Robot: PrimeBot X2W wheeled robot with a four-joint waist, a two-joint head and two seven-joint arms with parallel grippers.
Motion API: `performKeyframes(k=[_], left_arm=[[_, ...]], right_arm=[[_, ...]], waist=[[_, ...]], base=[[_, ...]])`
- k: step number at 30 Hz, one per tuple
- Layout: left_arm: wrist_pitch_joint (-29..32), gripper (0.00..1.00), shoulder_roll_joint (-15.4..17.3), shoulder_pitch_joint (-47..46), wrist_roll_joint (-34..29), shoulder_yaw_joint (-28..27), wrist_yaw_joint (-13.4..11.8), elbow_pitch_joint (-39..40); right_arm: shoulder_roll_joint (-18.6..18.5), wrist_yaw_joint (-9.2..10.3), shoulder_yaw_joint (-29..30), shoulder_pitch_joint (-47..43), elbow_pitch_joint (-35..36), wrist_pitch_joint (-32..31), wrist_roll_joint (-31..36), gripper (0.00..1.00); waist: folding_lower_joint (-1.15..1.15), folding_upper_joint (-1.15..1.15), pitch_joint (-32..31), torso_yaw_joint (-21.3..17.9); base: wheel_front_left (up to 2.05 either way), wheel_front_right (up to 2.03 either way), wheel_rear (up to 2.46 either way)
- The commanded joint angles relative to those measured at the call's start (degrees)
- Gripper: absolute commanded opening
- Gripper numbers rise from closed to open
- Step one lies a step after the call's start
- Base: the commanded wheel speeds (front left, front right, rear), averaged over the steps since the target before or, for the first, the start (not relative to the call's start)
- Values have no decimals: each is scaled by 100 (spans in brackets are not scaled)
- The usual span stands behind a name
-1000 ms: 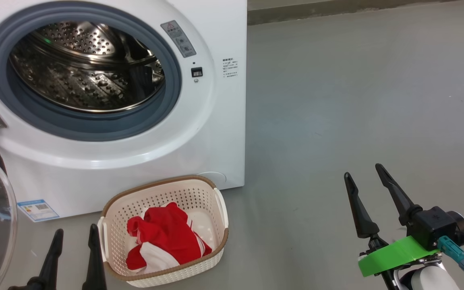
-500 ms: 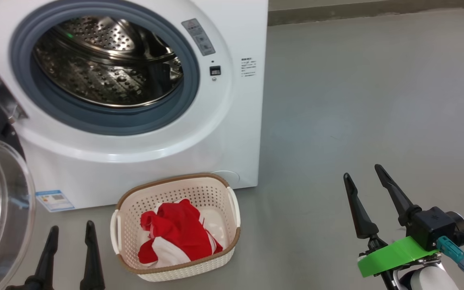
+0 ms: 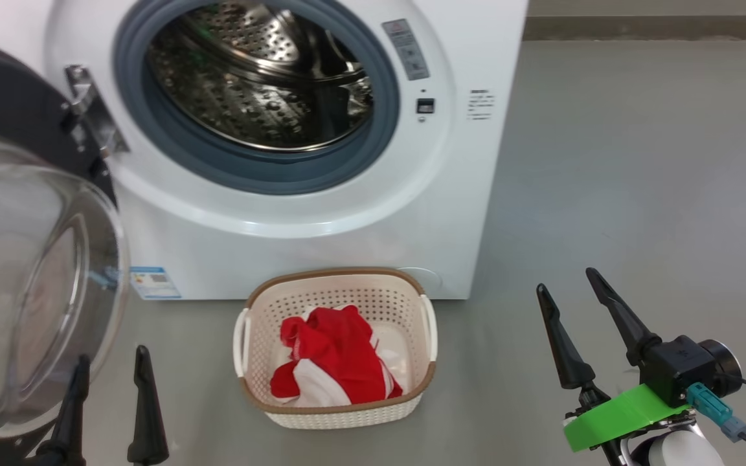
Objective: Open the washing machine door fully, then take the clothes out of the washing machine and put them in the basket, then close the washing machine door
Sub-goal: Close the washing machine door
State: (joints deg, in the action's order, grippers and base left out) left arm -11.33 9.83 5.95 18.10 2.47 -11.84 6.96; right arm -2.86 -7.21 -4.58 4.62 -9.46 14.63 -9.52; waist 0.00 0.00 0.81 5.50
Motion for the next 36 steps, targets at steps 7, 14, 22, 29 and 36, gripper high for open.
performKeyframes(k=[7, 14, 22, 29, 36], left_arm=[[-6, 100, 77, -63, -104, -174, -122, 266], [29, 100, 82, -48, -148, -153, -205, 340], [78, 100, 102, -7, -186, -147, -292, 425], [103, 100, 101, 41, -195, -147, -356, 472], [103, 100, 97, 103, -184, -177, -429, 509]], right_arm=[[-1, -28, -301, 173, 158, 37, 36, 100], [-1, -28, -433, 195, 163, 37, 29, 100], [-1, -28, -588, 185, 178, 37, 24, 100], [-1, -28, -687, 180, 168, 37, -11, 100], [-1, -28, -728, 184, 145, 37, -6, 100]], waist=[[0, 0, 6, 720], [0, 0, -15, 1171], [0, 0, -88, 1640], [0, 0, -156, 1928], [0, 0, -164, 2163]], base=[[0, 0, 0], [0, 0, 0], [0, 0, 0], [0, 0, 0], [0, 0, 0]])
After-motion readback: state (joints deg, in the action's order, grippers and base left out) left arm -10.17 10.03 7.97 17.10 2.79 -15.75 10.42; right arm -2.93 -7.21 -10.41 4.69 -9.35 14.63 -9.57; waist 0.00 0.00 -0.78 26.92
